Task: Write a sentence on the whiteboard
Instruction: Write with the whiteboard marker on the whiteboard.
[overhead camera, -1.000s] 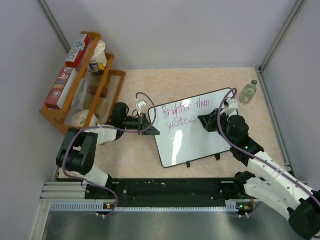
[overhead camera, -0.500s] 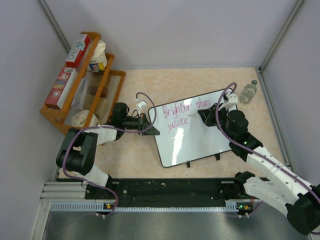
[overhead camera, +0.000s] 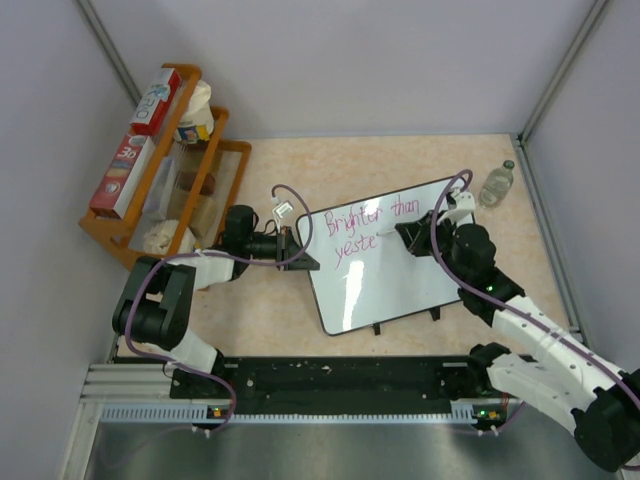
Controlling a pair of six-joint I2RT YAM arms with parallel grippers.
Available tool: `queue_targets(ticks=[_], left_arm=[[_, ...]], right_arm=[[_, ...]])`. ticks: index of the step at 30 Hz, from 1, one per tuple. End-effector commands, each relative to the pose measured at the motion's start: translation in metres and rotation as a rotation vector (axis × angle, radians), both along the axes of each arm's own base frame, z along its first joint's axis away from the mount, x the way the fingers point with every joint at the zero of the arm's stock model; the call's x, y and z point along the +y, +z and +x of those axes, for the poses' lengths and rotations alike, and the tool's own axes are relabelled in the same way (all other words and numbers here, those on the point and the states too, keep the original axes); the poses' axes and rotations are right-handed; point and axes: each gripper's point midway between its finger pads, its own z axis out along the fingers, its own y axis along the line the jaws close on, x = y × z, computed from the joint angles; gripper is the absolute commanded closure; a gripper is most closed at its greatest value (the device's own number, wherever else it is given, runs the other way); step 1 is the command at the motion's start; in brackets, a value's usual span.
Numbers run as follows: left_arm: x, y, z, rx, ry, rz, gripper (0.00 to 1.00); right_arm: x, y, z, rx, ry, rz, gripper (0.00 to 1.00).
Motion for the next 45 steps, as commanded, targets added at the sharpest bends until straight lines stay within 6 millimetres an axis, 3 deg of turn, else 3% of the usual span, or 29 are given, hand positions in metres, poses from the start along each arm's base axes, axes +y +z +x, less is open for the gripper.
queue_targets(ticks=[1, 28, 34, 45], left_arm=[[-0.001, -0.027, 0.003, -0.153, 0.004, 0.076, 1.0], [-0.001, -0.027, 0.003, -0.158, 0.004, 0.075, 1.0], [-0.001, -0.027, 0.003, -0.155, 0.004, 0.076, 1.0], [-0.001, -0.027, 0.004, -0.155, 0.004, 0.076, 1.0]], right_arm=[[-0.004, 0.002, 0.001, -0.016, -0.011, 0.01, 1.0], [-0.012, -0.029, -0.017, 0.051, -0.007, -0.011, 1.0], [-0.013, -0.026, -0.015, 0.042, -0.016, -0.011, 1.0], [-0.012, -0.002, -0.001, -0.02, -0.051, 0.02, 1.0]])
